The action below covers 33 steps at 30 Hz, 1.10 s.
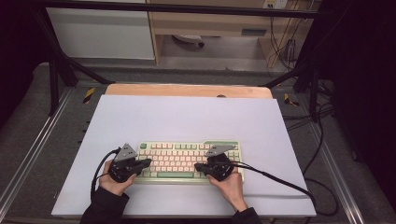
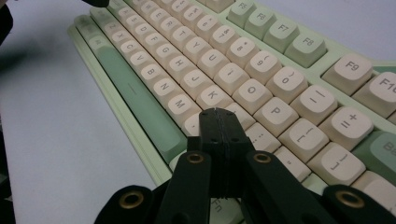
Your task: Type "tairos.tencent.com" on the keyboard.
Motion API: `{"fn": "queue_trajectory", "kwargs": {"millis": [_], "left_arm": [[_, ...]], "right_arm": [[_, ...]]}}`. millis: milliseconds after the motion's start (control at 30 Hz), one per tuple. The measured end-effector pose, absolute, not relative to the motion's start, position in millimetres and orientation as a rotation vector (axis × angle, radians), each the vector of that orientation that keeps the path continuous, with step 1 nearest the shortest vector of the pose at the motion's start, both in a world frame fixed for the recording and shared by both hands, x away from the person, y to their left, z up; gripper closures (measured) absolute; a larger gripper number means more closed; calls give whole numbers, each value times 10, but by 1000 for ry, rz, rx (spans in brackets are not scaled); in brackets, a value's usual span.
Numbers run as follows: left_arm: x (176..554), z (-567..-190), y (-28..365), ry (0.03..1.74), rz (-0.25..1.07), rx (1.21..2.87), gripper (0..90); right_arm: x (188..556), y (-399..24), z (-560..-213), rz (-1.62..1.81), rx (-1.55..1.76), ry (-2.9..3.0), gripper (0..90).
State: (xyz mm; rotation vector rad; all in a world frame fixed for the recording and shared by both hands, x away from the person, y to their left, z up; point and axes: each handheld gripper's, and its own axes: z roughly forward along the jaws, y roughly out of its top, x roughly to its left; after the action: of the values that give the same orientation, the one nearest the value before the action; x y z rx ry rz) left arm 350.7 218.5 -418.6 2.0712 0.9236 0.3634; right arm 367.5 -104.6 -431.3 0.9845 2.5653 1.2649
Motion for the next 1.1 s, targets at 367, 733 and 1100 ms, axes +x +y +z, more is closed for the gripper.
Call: {"fn": "queue_trajectory", "kwargs": {"millis": [367, 733, 1100], "left_arm": [[3504, -4180, 2183, 919, 364, 2071, 897], [3497, -4177, 2148, 910, 362, 2075, 897], [3495, -4168, 2085, 897, 355, 2085, 897]], "right_arm": [[3662, -1078, -4255, 1280, 969, 2553, 900], [3657, -1234, -4137, 1295, 986, 2505, 900], [3658, -1347, -4147, 1288, 1010, 2492, 900]]}}
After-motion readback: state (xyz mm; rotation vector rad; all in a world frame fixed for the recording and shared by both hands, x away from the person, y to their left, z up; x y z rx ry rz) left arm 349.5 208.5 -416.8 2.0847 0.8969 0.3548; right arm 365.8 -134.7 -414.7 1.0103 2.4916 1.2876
